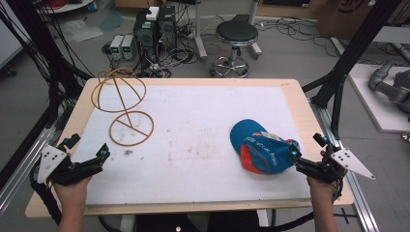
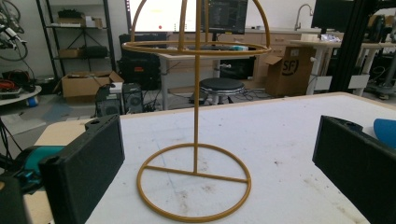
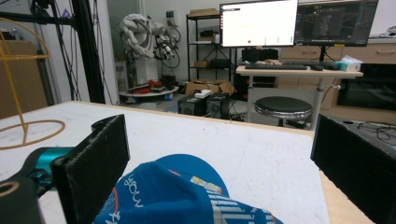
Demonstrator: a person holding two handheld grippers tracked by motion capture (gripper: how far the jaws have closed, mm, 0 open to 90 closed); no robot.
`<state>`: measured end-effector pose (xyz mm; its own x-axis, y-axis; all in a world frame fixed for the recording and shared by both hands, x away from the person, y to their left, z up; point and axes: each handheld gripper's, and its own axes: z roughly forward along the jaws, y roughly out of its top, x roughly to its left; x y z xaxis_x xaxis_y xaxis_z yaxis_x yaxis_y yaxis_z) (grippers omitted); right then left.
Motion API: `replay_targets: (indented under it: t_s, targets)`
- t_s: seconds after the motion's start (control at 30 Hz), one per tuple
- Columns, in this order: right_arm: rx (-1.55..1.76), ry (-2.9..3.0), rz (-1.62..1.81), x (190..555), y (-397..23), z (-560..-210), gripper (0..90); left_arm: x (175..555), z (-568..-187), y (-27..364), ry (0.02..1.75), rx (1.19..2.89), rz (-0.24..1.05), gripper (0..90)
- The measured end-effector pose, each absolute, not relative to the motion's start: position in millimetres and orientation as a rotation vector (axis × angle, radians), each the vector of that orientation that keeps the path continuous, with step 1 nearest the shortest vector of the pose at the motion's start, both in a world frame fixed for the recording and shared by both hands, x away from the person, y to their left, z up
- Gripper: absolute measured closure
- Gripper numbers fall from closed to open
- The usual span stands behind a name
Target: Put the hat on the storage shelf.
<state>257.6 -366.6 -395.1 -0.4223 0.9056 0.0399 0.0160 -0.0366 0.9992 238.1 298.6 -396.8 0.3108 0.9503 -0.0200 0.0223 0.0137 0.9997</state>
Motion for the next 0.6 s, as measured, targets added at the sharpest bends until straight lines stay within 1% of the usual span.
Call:
replay_targets:
  t_s: [0.6]
  targets:
    - [0.967,1.549,1.561,258.0,-361.9,-388.9,3.8,236.7,-396.1,300.7,1.003,1.330,0.948,2.5]
